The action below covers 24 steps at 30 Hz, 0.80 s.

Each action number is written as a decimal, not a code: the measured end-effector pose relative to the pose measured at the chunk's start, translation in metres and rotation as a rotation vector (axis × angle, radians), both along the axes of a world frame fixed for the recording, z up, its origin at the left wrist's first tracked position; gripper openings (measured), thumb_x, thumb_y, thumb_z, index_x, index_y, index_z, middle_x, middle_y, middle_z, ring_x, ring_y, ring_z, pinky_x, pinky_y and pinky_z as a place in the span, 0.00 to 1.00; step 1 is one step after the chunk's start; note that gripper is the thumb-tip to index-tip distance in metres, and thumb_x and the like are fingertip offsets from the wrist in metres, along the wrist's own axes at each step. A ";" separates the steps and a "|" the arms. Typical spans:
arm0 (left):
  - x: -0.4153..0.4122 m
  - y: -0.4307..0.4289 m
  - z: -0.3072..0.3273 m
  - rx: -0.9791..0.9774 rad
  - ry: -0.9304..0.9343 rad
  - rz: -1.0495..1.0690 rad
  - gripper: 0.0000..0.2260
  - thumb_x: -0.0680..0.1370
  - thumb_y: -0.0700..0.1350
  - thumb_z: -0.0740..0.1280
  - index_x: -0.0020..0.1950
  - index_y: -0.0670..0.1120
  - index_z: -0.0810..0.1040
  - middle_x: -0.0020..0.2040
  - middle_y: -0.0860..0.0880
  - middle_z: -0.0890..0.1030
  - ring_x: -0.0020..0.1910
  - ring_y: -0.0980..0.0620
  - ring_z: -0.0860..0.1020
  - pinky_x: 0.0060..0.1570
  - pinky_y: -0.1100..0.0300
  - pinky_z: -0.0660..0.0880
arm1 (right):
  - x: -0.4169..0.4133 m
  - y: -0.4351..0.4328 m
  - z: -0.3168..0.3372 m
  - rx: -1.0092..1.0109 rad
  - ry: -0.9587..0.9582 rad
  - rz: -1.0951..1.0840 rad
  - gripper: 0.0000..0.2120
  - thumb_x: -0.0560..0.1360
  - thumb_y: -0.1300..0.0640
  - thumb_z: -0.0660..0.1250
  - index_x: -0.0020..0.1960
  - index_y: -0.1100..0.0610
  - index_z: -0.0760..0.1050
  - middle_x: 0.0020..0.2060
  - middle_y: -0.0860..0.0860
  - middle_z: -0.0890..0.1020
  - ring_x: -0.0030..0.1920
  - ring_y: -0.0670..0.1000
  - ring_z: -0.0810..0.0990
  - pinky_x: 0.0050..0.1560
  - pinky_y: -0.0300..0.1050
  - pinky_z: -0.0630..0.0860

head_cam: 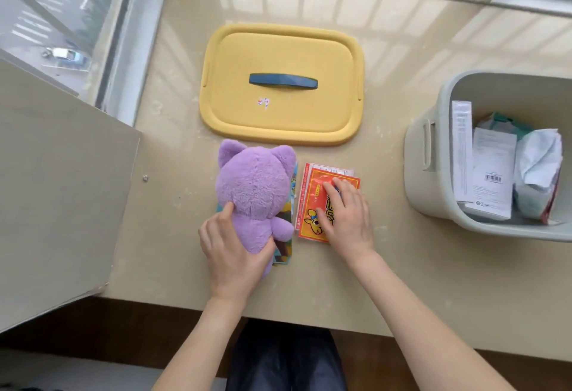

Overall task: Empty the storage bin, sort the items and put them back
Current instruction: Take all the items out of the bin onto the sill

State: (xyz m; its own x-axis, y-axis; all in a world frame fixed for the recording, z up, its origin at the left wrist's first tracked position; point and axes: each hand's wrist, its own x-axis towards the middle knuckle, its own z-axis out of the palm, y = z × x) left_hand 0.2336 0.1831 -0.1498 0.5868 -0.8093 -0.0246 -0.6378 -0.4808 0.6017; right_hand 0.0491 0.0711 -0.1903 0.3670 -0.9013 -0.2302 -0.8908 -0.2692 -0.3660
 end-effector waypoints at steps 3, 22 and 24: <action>0.002 0.000 0.004 -0.003 0.015 -0.007 0.37 0.63 0.57 0.71 0.68 0.44 0.65 0.55 0.43 0.72 0.55 0.42 0.68 0.58 0.44 0.69 | 0.000 -0.002 0.009 -0.012 -0.047 -0.020 0.25 0.75 0.47 0.59 0.67 0.59 0.74 0.65 0.58 0.76 0.65 0.60 0.74 0.66 0.59 0.70; 0.107 0.036 0.060 0.002 -0.055 0.143 0.37 0.63 0.59 0.69 0.68 0.43 0.67 0.57 0.41 0.75 0.56 0.41 0.68 0.58 0.47 0.68 | 0.074 0.049 0.089 -0.219 -0.276 0.014 0.22 0.77 0.50 0.61 0.65 0.62 0.74 0.60 0.57 0.79 0.61 0.58 0.75 0.64 0.53 0.71; 0.117 0.040 0.046 0.018 -0.049 0.146 0.37 0.63 0.58 0.69 0.69 0.44 0.66 0.59 0.42 0.74 0.57 0.41 0.68 0.59 0.46 0.69 | 0.082 0.053 0.076 -0.222 -0.240 0.043 0.22 0.77 0.50 0.61 0.66 0.62 0.74 0.61 0.57 0.78 0.62 0.58 0.74 0.65 0.53 0.70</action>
